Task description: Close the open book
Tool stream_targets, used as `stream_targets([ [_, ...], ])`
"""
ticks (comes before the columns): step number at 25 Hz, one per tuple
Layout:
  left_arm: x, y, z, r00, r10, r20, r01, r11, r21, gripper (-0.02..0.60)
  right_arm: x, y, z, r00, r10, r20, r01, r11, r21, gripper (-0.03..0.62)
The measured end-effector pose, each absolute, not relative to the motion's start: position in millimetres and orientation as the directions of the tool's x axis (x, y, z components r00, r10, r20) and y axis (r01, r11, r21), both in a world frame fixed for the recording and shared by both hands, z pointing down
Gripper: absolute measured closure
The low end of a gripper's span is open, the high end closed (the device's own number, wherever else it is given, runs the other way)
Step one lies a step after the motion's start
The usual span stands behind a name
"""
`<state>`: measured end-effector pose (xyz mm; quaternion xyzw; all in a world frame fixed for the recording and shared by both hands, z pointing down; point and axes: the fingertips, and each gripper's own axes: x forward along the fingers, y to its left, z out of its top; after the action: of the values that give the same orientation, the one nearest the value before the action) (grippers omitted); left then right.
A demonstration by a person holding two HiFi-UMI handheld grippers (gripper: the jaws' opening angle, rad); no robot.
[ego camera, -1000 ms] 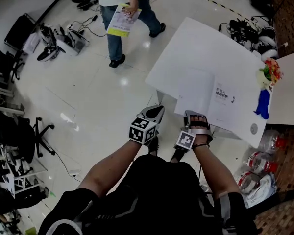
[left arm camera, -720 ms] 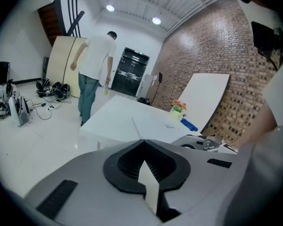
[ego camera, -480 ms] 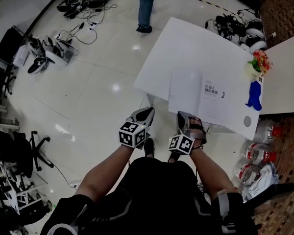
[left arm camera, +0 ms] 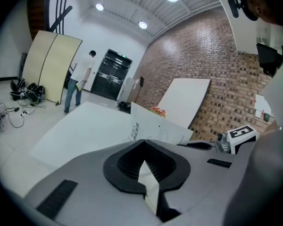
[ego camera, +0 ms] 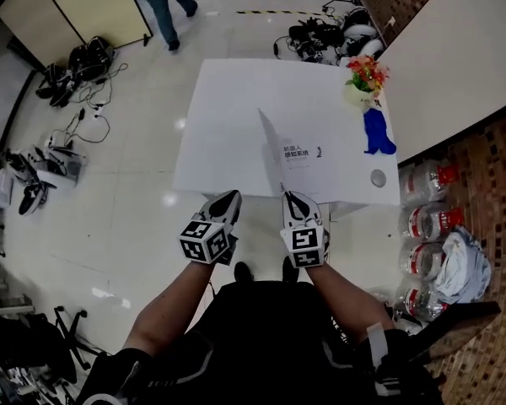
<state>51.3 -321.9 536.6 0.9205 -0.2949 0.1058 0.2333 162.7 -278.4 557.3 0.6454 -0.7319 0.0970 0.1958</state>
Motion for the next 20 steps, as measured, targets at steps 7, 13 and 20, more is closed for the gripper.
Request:
stream_targets([
  [7, 101.1, -309.0, 532.2, 0.827, -0.443, 0.347, -0.551, -0.764, 0.337, 0.586, 278.3, -245.6, 606.6, 0.076, -0.872, 0.484, -0.951, -0.209, -0.229, 0.588],
  [13, 109.6, -304.9, 535.1, 0.828, -0.418, 0.374, -0.538, -0.782, 0.315, 0.586, 306.2, -235.8, 659.3, 0.062, -0.825, 0.561, -0.755, -0.406, -0.515, 0.586],
  [20, 103.8, -305.5, 539.4, 0.826, -0.416, 0.381, -0.539, -0.78, 0.317, 0.586, 310.4, -235.5, 661.7, 0.014, -0.838, 0.545, -0.692, -0.402, -0.599, 0.583],
])
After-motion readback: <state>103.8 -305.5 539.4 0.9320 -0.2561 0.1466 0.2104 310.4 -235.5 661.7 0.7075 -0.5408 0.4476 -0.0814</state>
